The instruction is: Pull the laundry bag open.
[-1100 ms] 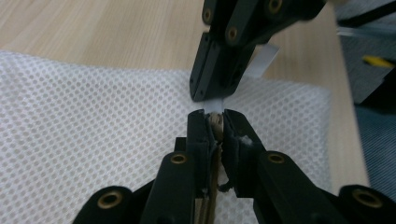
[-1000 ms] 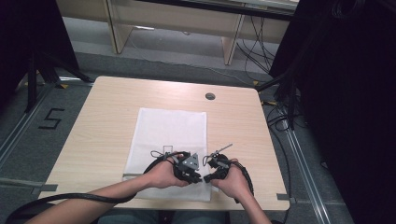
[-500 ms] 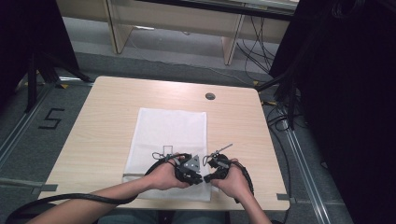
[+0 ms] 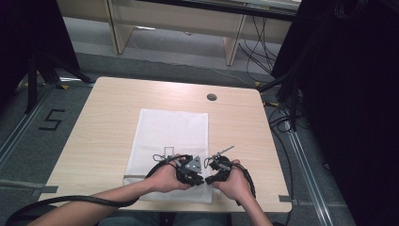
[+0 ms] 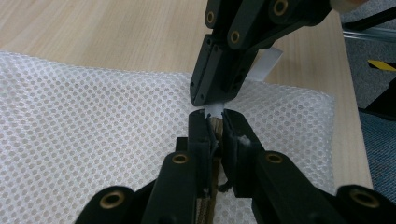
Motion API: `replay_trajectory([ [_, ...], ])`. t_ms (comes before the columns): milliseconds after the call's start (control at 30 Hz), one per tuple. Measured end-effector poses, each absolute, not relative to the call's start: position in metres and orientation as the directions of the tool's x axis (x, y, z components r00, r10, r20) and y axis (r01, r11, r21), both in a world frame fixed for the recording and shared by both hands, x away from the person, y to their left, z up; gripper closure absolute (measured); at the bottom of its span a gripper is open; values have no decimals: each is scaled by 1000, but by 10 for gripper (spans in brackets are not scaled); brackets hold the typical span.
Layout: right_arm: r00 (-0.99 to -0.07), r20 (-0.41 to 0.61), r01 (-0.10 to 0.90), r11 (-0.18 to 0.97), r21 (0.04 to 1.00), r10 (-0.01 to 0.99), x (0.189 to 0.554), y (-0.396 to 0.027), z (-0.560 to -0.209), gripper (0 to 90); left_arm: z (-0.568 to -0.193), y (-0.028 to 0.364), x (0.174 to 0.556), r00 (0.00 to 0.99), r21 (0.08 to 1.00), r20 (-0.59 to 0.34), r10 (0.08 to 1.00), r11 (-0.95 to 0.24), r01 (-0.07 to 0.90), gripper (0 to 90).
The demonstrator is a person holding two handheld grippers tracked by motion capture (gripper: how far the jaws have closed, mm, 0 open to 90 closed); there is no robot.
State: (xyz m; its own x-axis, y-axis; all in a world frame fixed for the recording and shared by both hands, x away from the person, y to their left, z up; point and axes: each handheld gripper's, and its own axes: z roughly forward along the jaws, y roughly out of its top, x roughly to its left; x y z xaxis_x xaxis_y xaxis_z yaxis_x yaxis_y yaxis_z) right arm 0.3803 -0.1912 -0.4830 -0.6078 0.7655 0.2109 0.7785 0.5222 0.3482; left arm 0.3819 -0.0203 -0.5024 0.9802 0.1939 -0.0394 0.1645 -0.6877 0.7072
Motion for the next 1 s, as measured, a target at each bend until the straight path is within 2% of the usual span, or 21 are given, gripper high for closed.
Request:
replay_trajectory([
  [533,-627,194,761,540,359,754,379,-191,-483,900,-498,-18,379,982,698,-3,188,-703,137,817],
  [733,-605,209,782,523,340,769,377,-190,-482,900,-498,-16,379,984,691,9,176,-713,121,815],
  [833,-625,193,763,540,356,756,379,-191,-483,900,-500,-16,381,983,704,-24,184,-695,147,814],
  [1000,-620,206,769,534,352,757,380,-192,-483,900,-502,-16,382,985,706,-17,171,-695,133,814],
])
